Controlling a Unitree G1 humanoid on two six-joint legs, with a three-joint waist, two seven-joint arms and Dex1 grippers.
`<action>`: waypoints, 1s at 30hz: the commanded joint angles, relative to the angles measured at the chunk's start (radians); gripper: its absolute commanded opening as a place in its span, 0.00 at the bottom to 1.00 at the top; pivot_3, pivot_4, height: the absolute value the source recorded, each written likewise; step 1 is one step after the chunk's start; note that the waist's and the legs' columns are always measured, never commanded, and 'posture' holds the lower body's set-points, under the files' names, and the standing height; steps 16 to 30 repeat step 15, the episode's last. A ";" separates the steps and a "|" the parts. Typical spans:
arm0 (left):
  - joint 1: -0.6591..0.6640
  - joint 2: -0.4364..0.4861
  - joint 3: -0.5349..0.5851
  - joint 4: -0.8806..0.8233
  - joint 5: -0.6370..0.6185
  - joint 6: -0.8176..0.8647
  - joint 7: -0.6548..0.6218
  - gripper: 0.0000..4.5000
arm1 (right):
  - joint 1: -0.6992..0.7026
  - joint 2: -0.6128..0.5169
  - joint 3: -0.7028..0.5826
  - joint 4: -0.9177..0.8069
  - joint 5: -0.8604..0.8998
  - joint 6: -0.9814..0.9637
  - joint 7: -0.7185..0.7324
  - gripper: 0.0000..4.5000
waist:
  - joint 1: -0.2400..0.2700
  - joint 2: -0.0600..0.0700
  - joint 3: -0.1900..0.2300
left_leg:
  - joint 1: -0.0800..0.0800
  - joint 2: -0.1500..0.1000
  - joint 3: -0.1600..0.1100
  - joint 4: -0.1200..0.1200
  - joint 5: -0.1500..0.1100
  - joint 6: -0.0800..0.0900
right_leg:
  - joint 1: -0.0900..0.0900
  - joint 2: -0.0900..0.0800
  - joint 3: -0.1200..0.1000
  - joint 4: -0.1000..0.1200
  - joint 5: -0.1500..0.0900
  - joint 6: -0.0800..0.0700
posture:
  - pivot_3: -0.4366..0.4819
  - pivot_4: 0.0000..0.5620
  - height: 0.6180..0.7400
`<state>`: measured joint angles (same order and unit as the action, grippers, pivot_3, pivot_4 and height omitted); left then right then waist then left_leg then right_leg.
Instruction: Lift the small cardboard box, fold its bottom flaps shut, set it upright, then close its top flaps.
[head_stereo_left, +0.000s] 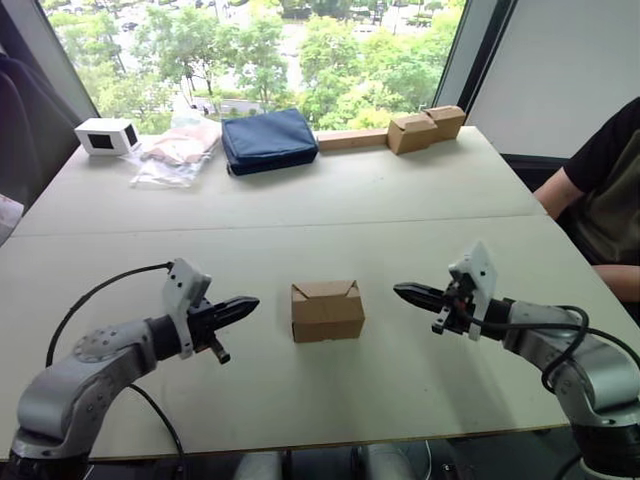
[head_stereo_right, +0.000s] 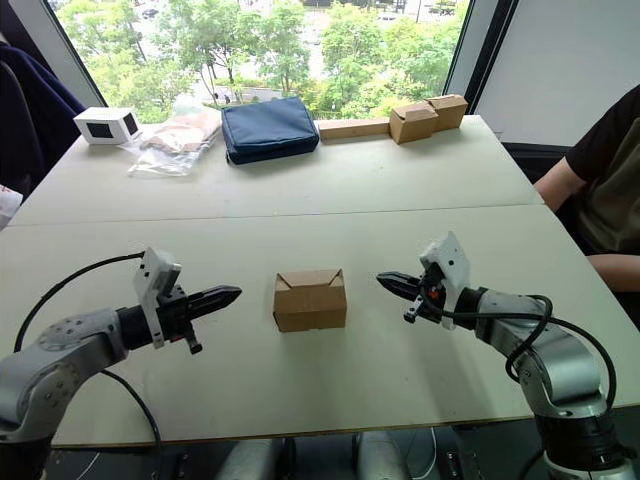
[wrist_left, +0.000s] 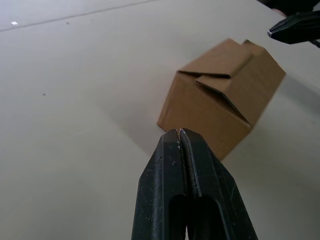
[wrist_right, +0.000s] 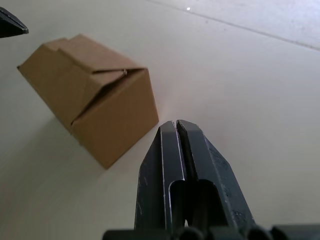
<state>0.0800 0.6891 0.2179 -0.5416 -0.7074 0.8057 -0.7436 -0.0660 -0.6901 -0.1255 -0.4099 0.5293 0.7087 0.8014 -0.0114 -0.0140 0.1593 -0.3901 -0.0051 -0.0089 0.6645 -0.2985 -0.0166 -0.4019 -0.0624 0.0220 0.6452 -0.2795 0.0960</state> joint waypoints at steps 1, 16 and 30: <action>0.074 0.018 0.008 -0.031 0.017 -0.046 -0.029 0.01 | 0.027 -0.014 -0.003 -0.024 -0.011 -0.040 0.013 0.00 | -0.001 0.000 0.000 | 0.000 0.000 0.000 0.000 0.000 0.000 | 0.000 0.000 0.000 0.000 0.000 0.000 | 0.48 0.27 1.00; 0.223 0.020 0.010 -0.101 0.000 -0.083 -0.045 0.01 | 0.056 0.038 0.039 -0.025 -0.002 -0.058 -0.009 0.00 | 0.002 0.001 0.000 | 0.000 0.001 0.000 0.000 0.000 0.000 | 0.000 -0.002 0.000 -0.002 -0.002 -0.003 | 0.48 0.27 1.00; 0.223 0.020 0.010 -0.101 0.000 -0.083 -0.045 0.01 | 0.056 0.038 0.039 -0.025 -0.002 -0.058 -0.009 0.00 | 0.002 0.001 0.000 | 0.000 0.001 0.000 0.000 0.000 0.000 | 0.000 -0.002 0.000 -0.002 -0.002 -0.003 | 0.48 0.27 1.00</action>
